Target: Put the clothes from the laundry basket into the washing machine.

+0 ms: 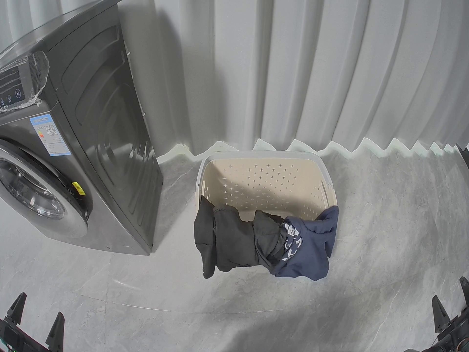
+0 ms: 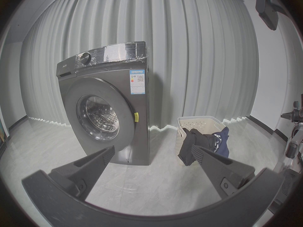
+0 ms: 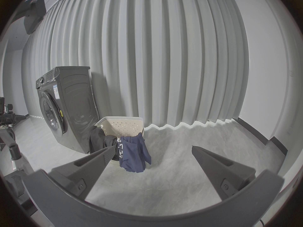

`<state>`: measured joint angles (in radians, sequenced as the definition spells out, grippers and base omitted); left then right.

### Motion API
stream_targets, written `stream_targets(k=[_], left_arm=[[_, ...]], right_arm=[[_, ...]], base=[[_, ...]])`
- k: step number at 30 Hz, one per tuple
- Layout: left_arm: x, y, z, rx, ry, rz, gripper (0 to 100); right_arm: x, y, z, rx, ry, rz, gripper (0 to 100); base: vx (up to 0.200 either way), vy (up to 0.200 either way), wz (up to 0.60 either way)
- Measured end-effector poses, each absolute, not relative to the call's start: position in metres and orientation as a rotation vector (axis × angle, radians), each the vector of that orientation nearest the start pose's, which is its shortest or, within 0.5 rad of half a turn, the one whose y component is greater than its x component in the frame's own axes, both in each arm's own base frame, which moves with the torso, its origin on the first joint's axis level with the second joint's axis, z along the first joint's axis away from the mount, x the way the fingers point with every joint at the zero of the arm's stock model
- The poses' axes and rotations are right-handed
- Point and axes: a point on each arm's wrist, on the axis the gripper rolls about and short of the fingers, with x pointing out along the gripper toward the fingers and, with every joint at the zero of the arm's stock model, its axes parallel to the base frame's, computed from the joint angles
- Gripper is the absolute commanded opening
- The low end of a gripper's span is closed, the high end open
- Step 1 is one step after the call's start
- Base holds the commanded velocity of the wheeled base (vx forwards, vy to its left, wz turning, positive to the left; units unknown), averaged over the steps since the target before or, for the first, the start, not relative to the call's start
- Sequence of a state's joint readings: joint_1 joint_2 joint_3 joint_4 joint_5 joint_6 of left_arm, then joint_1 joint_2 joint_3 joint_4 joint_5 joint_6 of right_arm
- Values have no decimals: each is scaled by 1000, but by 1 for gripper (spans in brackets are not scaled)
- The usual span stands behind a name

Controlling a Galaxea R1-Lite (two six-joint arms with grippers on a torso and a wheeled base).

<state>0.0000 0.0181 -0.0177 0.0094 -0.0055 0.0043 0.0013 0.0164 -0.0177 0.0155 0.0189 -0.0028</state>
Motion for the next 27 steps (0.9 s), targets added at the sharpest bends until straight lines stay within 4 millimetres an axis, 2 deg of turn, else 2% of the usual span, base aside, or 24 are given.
stream_targets(k=[6, 18, 27], left_arm=[[-23, 0, 80, 4, 10, -6, 100], [-23, 0, 80, 4, 10, -6, 100], [-23, 0, 80, 6, 9, -6, 100]], right_arm=[[-23, 0, 79, -3, 15, 20, 100], [-23, 0, 79, -3, 15, 18, 100], [-23, 0, 79, -3, 15, 18, 100]], base=[[0, 0, 0], [0, -200, 0], [0, 0, 0]])
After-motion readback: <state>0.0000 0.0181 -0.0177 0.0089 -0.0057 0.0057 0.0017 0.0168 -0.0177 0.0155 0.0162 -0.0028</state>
